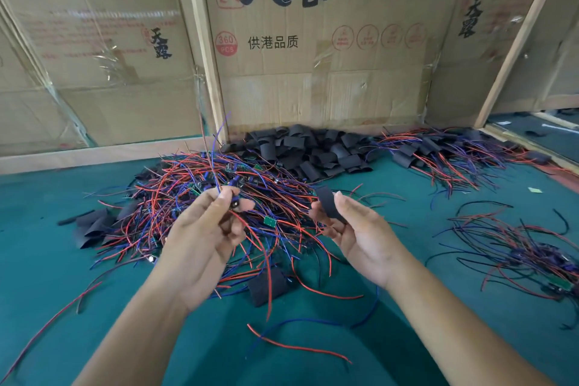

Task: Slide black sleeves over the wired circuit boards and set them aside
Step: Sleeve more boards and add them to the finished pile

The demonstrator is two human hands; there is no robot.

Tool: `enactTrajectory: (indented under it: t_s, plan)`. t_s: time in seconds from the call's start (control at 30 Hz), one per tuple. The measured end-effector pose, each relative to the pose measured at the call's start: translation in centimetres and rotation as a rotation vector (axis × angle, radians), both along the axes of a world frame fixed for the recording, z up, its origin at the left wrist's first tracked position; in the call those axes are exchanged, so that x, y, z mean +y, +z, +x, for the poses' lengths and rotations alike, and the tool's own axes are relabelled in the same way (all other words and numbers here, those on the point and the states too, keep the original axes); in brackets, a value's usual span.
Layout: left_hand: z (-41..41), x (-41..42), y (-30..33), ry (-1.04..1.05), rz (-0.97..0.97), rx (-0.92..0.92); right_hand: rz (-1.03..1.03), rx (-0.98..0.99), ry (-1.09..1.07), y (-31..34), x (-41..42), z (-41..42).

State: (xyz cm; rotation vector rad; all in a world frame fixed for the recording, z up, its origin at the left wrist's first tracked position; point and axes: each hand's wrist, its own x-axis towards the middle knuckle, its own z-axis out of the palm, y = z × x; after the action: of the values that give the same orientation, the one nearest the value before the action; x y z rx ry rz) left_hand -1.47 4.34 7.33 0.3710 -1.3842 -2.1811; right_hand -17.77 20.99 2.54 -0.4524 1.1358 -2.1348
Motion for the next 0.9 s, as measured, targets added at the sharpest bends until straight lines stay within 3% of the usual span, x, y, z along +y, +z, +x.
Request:
enactTrajectory:
  t_s: [0.3, 0.37, 0.43, 0.5, 0.67, 0.8, 0.9]
  plan:
    - [0.2, -1.0, -1.3, 0.134, 0.211, 0.143, 0.05, 0.267, 0.129, -0.3, 0.1, 0.9]
    - [0.3, -1.2, -1.2, 0.148, 0.213, 0.172, 0.261, 0.564, 0.089, -0.6, 0.1, 1.1]
    - [0.3, -1.3, -1.2, 0.167, 0.207, 0.187, 0.563, 1.02, 0.005, -0.9, 0.3, 1.1]
    - [0.3, -1.5, -1.3, 0.189, 0.203, 0.192, 0.654, 1.259, -0.031, -0.9, 0.3, 1.3]
    - [0.4, -2.1, -1.0, 0.257, 0.262, 0.231, 0.544, 1.057, 0.011, -0.9, 0.0, 1.9]
    - [0.6, -2.4, -0.9, 0.259, 0.367, 0.293, 0.364, 0.749, 0.192, -1.1, -0.2, 2.7]
    - [0.7, -2.5, -0.7, 0.239, 0.421, 0.341, 0.243, 0.681, 0.296, -0.8, -0.2, 3.4]
